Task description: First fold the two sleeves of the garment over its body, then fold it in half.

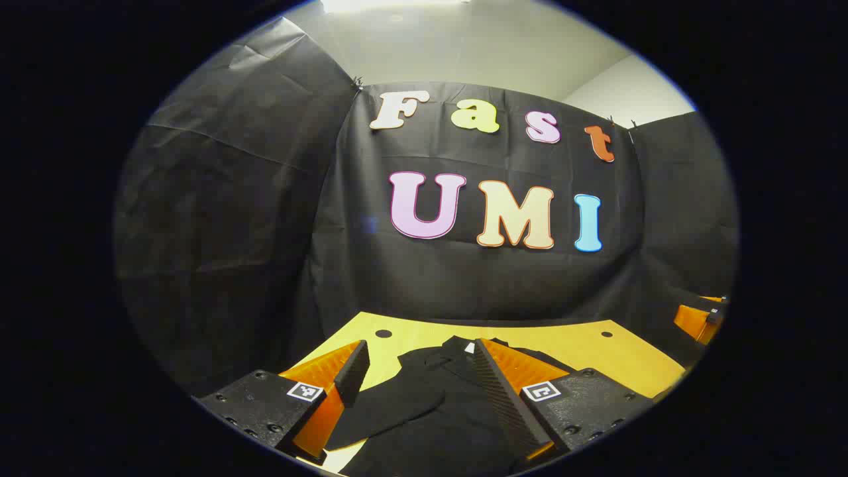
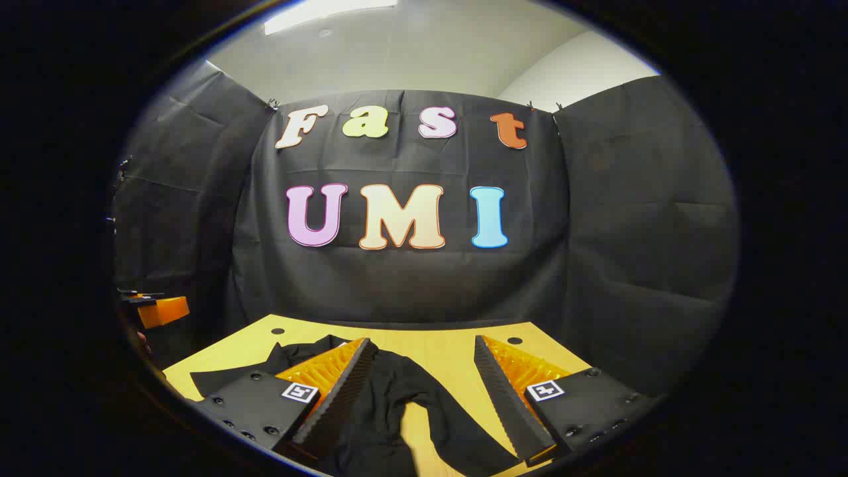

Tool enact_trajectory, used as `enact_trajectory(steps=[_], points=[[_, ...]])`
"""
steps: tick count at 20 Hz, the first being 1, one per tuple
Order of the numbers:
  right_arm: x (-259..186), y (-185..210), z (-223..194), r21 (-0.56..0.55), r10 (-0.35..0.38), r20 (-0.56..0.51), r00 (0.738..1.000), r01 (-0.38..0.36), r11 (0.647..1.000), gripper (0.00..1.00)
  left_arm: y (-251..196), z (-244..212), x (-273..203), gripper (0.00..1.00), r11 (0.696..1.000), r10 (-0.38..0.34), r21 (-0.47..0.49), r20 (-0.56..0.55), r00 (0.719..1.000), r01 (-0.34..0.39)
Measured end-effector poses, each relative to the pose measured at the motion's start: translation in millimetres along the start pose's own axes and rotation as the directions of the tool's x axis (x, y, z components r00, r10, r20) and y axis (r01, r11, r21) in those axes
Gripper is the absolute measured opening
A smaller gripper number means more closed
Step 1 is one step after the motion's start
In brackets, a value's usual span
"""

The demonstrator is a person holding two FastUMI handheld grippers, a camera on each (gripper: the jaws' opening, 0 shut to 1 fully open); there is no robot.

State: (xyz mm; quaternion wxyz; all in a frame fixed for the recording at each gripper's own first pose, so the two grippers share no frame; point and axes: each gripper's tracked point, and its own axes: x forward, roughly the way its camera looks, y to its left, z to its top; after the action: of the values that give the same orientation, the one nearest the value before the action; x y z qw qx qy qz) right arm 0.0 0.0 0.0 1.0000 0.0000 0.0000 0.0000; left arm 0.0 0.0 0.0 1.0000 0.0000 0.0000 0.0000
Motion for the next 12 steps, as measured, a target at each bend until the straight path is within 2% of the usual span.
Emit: enact_trajectory(steps=[12], points=[[3, -10, -8, -0.002, -0.030, -0.032, 0.999, 0.030, 1.000, 0.99, 3, -10, 7, 0.92, 1.000, -0.001, -0.002, -0.026, 1.000, 0.001]])
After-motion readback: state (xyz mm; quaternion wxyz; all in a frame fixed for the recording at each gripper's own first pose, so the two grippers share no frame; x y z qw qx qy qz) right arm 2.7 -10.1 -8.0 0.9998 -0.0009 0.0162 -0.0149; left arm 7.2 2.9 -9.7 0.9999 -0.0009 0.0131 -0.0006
